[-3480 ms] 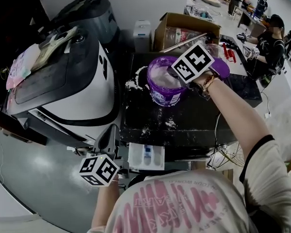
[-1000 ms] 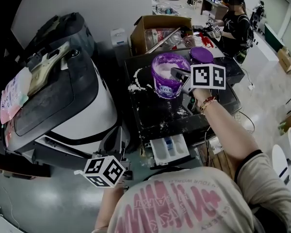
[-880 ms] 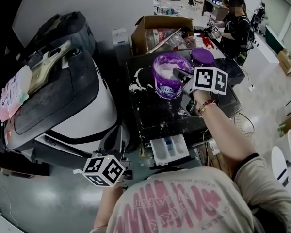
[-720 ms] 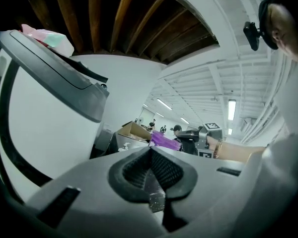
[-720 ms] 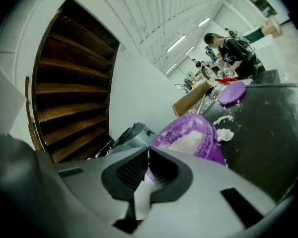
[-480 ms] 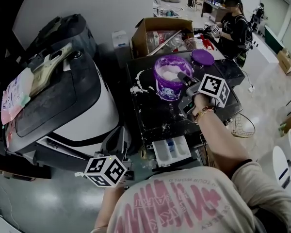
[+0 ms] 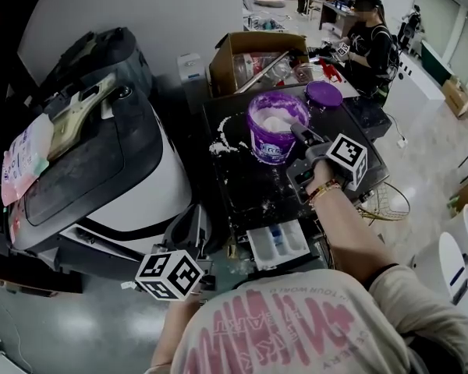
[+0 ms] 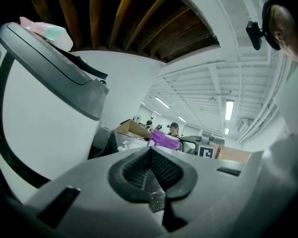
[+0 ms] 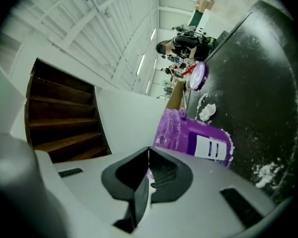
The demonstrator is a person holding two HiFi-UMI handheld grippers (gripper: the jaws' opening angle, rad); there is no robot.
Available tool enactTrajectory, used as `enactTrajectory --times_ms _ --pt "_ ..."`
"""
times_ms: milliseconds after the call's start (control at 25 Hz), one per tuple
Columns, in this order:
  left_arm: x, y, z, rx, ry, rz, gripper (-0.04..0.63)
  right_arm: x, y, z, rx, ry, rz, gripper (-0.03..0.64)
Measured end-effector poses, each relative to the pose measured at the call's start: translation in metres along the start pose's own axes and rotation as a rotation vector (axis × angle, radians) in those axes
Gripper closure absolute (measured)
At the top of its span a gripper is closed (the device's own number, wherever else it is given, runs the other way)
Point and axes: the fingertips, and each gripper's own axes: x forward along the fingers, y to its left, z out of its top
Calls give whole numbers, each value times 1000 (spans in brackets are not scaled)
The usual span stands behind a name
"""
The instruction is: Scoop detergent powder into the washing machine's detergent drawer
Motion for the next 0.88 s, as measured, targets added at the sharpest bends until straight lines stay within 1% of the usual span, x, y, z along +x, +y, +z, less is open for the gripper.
enactTrajectory --times_ms 160,240,400,520,720,880 --pt "-1 3 -1 6 12 -9 594 -5 -3 -1 72 -42 11 614" --pt "-2 5 -1 11 18 -15 594 -6 -2 -2 103 -61 33 614" --pt "-7 7 -1 14 28 -33 593 -15 -3 0 115 -115 69 614" --pt "-11 8 1 14 32 -45 594 -23 9 -2 144 -146 99 614" --pt "-15 7 4 26 40 -65 594 -35 16 -2 191 -174 148 614" --pt "-15 -4 5 28 54 -108 594 -49 12 -6 200 -183 160 614"
